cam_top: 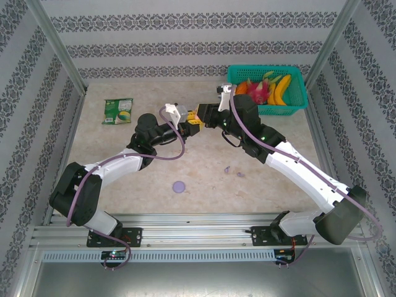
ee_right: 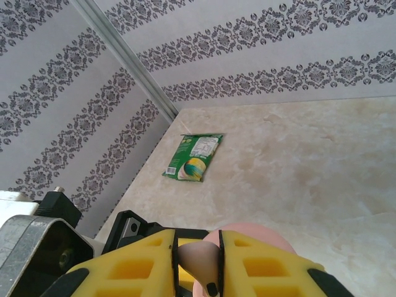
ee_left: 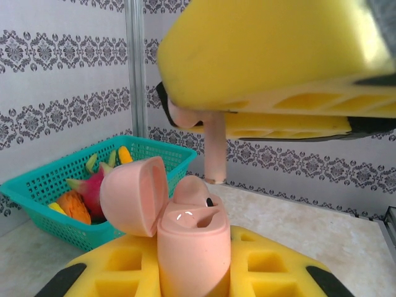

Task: Insert the wireless bluetooth earbuds into the charging case

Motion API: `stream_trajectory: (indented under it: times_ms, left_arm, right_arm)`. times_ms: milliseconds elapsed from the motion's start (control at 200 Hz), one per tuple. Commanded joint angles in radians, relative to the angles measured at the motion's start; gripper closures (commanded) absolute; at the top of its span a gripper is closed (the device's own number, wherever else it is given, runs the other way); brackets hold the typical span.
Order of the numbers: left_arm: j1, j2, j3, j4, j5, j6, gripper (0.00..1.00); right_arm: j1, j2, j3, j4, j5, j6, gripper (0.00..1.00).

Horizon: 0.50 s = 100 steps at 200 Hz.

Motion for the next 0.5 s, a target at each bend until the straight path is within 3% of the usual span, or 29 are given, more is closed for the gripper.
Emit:
stream_trajectory:
  times_ms: [0,495]
  left_arm:
    - [-0.014,0.0,0.033,0.014,0.018,0.017,1.0]
    - [-0.015,-0.011,0.034,0.017,0.02,0.016,1.0]
  right_arm:
    - [-0.007,0.005,-0.015,0.027,-0.01,-0.002,0.78]
    - [-0.024,0.025,-0.041,0.027,-0.002,-0.002,0.79]
